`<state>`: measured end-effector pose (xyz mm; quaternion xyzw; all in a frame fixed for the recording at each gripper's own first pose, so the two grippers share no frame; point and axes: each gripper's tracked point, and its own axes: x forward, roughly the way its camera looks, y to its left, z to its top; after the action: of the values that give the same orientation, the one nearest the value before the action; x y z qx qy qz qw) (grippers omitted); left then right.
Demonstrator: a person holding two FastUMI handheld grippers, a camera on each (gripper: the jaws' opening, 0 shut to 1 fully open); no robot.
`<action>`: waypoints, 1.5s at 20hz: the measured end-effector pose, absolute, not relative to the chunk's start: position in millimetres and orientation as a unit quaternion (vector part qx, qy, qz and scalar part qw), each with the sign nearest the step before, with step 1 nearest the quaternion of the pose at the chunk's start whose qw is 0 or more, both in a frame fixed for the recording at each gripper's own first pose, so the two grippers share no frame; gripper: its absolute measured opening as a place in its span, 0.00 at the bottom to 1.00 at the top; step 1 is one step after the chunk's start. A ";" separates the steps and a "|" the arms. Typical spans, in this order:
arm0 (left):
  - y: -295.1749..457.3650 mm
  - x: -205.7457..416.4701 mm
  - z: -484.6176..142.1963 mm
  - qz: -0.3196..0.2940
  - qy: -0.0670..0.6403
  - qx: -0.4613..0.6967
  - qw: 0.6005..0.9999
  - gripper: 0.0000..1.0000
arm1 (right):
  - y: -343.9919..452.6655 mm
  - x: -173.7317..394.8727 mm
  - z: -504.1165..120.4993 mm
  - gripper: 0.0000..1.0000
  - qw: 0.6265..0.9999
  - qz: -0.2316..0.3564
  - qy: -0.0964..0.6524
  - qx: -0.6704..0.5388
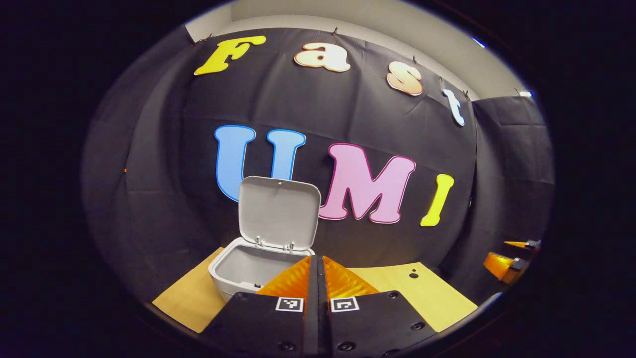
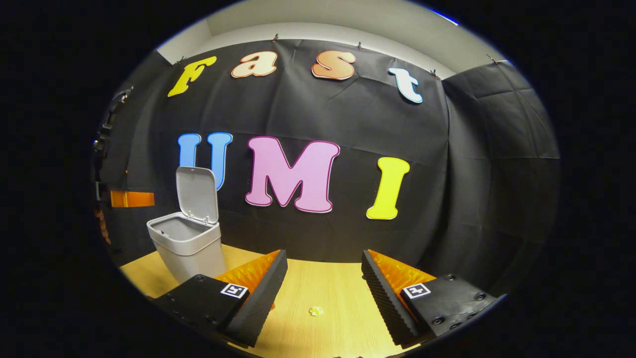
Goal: Press the lid of the desktop garbage bin to open it, pick up the crumpled paper on the desktop and throw it into the bin, then pick up the pop can on the desktop and drop it into the bin, and finally close the garbage bin lid.
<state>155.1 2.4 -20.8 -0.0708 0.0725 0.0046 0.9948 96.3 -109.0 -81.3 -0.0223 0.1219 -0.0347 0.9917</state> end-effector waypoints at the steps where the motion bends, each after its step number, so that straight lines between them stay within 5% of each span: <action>1: -8.7 144.2 -24.5 0.001 0.082 -0.079 0.994 0.06 | -108.3 96.8 -82.7 0.97 0.992 -0.034 0.123 -0.017; 4: -34.6 123.2 -31.8 -0.007 0.089 -0.068 0.994 0.10 | -106.4 95.3 -93.4 0.97 0.990 -0.030 0.139 -0.013; 6: -53.2 115.4 -38.9 -0.032 0.083 -0.033 0.995 0.25 | -103.7 93.4 -98.7 0.97 0.989 -0.024 0.147 -0.011; 10: -60.8 105.9 -54.1 -0.022 0.085 -0.009 0.996 0.98 | -100.2 90.3 -108.9 0.96 0.987 -0.013 0.158 -0.015; 17: -69.0 110.1 -55.9 -0.020 0.088 0.010 0.996 0.98 | -109.9 107.6 -164.4 0.97 0.971 -0.010 0.239 0.008; 30: -46.7 118.6 -98.7 0.018 0.150 -0.046 0.987 0.97 | -126.2 149.0 -371.9 0.98 0.884 0.050 0.465 -0.006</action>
<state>118.6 -46.7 -98.7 -0.0463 0.1501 0.0179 0.9874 149.0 -126.2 -371.9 -0.0055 0.4654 0.0500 0.8837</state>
